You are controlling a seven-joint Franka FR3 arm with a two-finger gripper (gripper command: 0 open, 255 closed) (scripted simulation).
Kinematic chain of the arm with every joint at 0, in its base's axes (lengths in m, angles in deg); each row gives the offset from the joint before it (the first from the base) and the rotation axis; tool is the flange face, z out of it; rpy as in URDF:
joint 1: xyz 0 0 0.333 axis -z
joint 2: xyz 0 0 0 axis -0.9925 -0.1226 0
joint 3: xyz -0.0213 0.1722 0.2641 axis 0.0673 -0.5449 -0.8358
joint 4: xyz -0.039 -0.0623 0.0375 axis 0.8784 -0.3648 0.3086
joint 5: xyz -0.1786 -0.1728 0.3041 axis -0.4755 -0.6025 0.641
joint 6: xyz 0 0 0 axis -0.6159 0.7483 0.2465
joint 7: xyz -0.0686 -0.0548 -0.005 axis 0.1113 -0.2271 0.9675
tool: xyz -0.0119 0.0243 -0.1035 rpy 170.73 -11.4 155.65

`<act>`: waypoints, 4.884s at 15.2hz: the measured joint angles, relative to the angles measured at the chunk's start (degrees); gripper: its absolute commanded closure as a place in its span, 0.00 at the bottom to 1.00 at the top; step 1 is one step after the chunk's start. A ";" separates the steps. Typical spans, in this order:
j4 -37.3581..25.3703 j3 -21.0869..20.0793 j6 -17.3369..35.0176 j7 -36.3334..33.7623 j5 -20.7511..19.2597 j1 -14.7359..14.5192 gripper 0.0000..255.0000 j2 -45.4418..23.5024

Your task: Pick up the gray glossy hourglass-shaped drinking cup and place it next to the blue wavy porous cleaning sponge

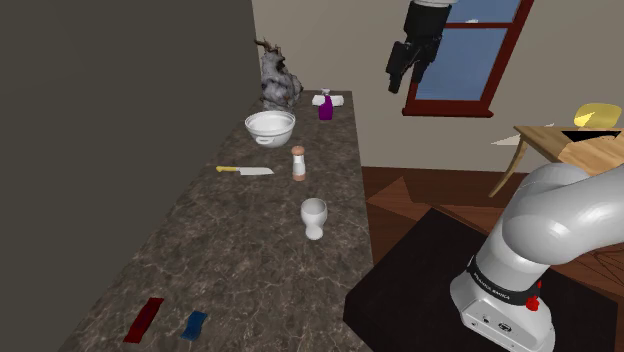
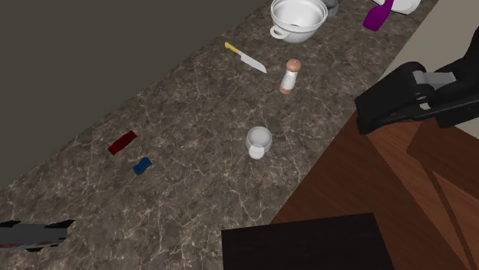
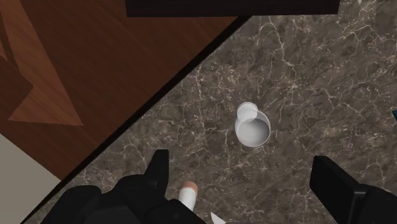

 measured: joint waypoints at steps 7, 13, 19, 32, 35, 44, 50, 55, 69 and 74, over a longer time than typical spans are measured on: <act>5.43 0.04 8.67 -0.49 1.35 -0.73 0.00 -4.15; 10.69 0.02 20.12 -0.67 3.14 -1.75 0.00 -11.33; 12.34 0.05 30.67 -0.14 5.23 -2.96 0.00 -21.08; 7.08 -1.17 51.01 3.11 12.44 -6.10 0.00 -48.51; 4.55 -1.88 54.11 4.55 14.45 -6.24 0.00 -54.65; -3.70 -4.13 60.30 6.94 17.80 -6.21 0.00 -69.90; -4.85 -4.64 63.38 7.42 18.33 -6.25 0.00 -74.11; -4.87 -4.68 63.61 7.42 18.37 -6.28 0.00 -74.32; -4.59 -4.49 62.49 7.08 18.16 -6.40 1.00 -72.93; -3.67 -4.06 59.62 6.27 17.62 -6.66 1.00 -69.12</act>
